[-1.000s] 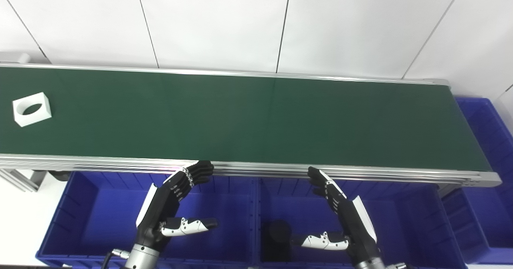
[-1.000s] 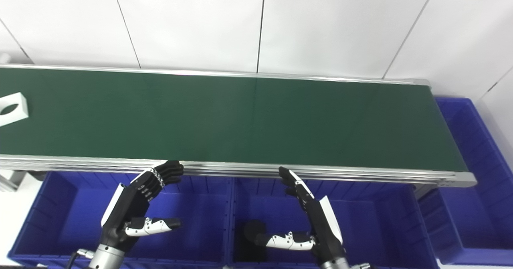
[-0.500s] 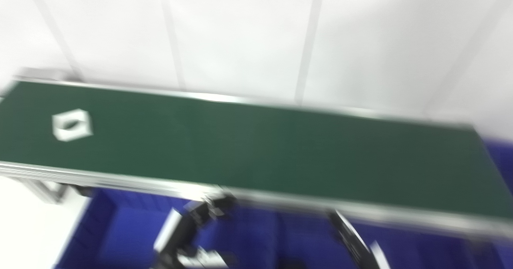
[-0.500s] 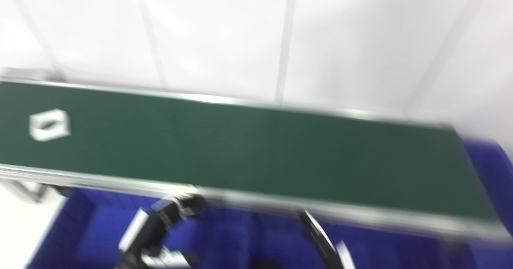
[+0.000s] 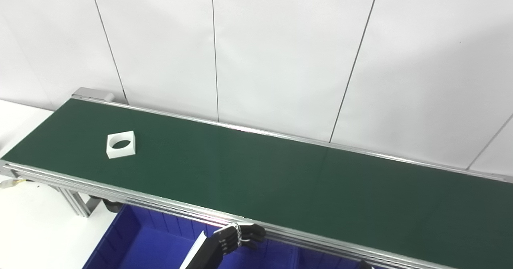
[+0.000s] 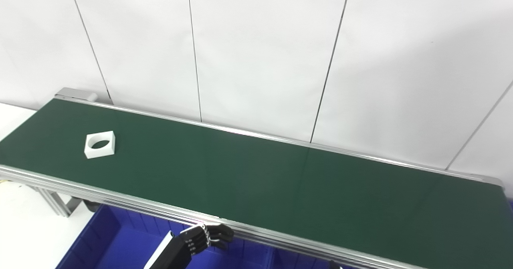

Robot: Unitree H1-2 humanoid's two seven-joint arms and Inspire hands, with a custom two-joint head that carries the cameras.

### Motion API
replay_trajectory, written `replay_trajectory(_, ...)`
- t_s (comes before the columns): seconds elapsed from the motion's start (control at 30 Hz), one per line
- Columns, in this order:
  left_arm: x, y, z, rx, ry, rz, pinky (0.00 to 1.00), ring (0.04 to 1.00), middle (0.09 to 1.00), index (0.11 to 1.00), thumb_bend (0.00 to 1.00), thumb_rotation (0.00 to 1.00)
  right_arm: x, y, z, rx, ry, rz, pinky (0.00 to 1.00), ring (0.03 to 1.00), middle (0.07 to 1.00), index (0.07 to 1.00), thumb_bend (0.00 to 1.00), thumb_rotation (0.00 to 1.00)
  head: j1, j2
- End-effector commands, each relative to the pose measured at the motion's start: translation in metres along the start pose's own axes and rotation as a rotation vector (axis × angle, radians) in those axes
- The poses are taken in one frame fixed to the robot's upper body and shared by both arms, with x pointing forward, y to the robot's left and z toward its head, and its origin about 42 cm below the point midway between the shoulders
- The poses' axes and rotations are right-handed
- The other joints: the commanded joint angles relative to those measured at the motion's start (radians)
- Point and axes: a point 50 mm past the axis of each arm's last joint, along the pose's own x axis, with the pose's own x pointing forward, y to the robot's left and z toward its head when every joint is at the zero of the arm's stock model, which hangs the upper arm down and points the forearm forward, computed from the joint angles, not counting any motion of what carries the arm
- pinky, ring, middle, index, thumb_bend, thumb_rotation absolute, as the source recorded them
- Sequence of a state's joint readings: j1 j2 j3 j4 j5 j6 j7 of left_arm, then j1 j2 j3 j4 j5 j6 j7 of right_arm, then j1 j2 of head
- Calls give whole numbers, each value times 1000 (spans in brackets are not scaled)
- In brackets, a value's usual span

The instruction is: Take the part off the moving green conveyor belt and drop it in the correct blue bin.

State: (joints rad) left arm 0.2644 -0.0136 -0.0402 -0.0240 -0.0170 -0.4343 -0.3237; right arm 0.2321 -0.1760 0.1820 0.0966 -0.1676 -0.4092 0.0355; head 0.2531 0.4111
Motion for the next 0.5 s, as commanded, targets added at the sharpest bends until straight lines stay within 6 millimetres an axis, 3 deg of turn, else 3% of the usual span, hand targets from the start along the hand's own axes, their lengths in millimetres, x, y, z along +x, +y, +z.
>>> replay_trajectory(0.0,4,3,12,23,-71,5,635,697,728,703,1000,267,5,-4,11,-3,-90,-16,897,931,925,929,1000,258,3,-7)
replay_trajectory(0.47,12,7,28,38,-138,-16,637,708,735,708,987,249,8,1,10,0,-92,-22,891,923,917,914,1000,216,-19,-24)
